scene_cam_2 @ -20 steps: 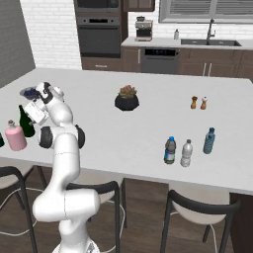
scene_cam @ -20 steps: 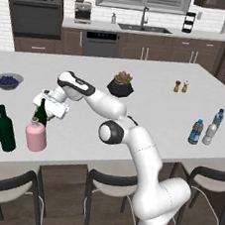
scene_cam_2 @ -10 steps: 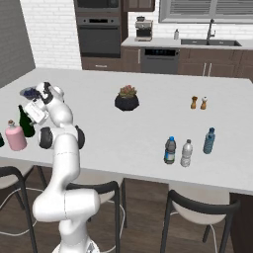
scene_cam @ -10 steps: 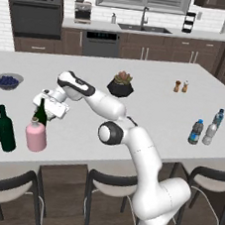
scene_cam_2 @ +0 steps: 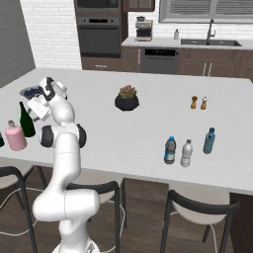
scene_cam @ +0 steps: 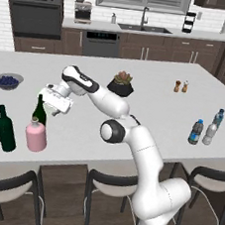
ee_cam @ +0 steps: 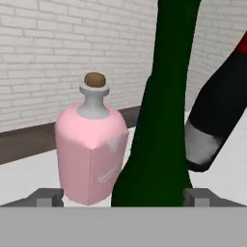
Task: Move the plastic bottles in the middle to the plastics group, and the glass bottles in the middle to the glass group.
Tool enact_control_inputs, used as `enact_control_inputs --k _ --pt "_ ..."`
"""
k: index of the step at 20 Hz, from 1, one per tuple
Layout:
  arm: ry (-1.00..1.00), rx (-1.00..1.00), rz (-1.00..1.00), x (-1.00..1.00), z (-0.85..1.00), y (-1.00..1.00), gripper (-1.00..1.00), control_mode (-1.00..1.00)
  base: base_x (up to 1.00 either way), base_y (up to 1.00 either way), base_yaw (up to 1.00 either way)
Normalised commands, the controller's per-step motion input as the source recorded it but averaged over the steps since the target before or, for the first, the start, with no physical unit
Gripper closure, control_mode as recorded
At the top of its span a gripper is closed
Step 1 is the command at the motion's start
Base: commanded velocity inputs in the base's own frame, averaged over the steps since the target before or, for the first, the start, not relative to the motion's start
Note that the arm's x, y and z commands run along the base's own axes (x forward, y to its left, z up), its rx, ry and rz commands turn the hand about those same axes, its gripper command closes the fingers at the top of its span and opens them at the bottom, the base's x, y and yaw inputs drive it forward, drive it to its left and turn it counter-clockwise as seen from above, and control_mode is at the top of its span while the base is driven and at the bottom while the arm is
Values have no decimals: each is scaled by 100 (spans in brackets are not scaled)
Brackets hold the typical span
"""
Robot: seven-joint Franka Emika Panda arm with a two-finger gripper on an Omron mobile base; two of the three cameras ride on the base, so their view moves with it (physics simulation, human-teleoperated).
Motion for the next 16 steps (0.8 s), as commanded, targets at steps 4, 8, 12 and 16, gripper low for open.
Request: enact_control_inputs --k 4,8,12,16 --pt "0 0 -7 -17 11 -62 -100 -100 0 0 0" --pt "-1 0 -11 -86 0 -91 -100 -100 0 0 0" --pt "-13 0 -9 -100 0 -99 -100 -100 0 0 0" --pt "-25 4 -8 -100 27 -91 -100 -100 0 0 0"
